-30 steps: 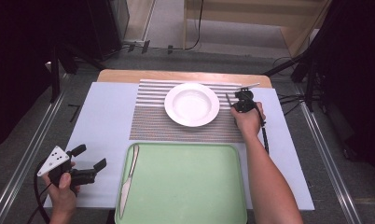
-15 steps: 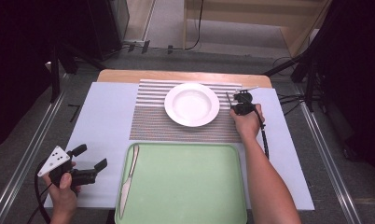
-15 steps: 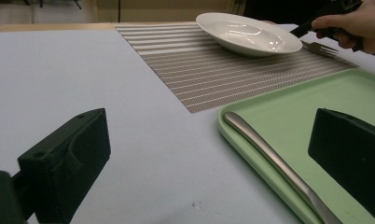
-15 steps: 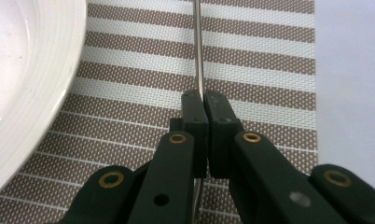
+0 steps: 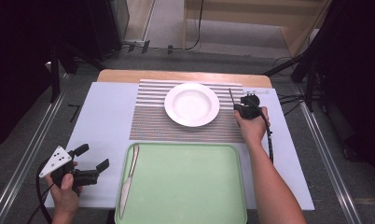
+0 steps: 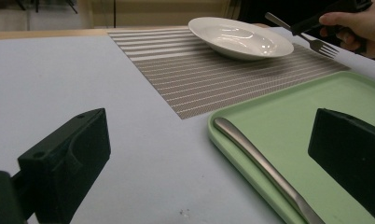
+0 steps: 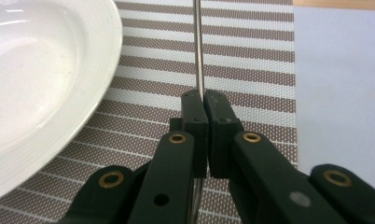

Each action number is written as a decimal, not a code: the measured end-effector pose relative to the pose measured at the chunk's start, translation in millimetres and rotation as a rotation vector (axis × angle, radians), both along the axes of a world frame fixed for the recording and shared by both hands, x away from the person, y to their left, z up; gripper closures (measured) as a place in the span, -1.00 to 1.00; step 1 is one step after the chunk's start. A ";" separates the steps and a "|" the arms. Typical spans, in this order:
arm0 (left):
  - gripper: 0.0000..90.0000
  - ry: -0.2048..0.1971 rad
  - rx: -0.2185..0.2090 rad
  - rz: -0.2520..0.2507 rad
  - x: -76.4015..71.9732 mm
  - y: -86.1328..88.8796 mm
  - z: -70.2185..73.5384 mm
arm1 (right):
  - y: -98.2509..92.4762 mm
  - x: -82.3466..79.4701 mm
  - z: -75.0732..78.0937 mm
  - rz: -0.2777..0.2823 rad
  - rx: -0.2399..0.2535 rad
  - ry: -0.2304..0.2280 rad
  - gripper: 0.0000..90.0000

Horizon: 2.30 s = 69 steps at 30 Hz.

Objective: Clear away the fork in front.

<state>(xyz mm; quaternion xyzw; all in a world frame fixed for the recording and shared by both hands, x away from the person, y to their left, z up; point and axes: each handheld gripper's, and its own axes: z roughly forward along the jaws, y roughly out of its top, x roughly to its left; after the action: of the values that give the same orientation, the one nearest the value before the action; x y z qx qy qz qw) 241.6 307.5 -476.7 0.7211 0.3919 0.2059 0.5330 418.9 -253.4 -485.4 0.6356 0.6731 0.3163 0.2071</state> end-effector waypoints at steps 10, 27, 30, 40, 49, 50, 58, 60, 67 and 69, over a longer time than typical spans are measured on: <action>-1.00 -0.019 0.006 -0.024 -2.6 -13.3 5.0 | 2.1 -21.9 9.5 0.037 0.020 -0.066 0.93; -1.00 -0.033 0.018 -0.069 -6.3 -43.9 10.4 | 2.9 -60.1 14.2 0.090 0.074 -0.170 0.93; -1.00 -0.028 0.017 -0.091 -6.2 -50.1 12.0 | 3.0 -67.9 14.1 0.102 0.078 -0.195 0.93; -1.00 -0.035 0.048 -0.168 -1.1 -75.9 11.0 | 5.7 -96.8 16.3 0.140 0.110 -0.252 0.93; -1.00 -0.043 0.036 -0.210 6.0 -94.0 14.5 | 13.0 -121.4 12.2 0.173 0.131 -0.281 0.93; -1.00 -0.044 0.038 -0.213 7.3 -96.3 14.5 | 13.2 -124.0 12.3 0.181 0.138 -0.279 0.93; -1.00 -0.051 0.009 -0.255 16.6 -118.5 17.1 | 16.7 -141.4 10.8 0.206 0.146 -0.301 0.93; -1.00 -0.051 -0.001 -0.272 18.0 -124.3 17.8 | 18.2 -144.4 10.9 0.223 0.159 -0.303 0.93; -1.00 -0.050 -0.003 -0.310 23.0 -141.8 17.8 | 26.1 -155.7 13.2 0.256 0.170 -0.314 0.93; -1.00 -0.051 0.000 -0.316 24.8 -145.5 17.6 | 27.9 -158.5 13.4 0.264 0.169 -0.321 0.93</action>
<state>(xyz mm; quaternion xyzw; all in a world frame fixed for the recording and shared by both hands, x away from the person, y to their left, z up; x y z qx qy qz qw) 266.4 162.0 -459.1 0.7682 0.2600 0.1377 0.5685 260.5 -225.5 -472.0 0.4987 0.6798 0.4931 0.2144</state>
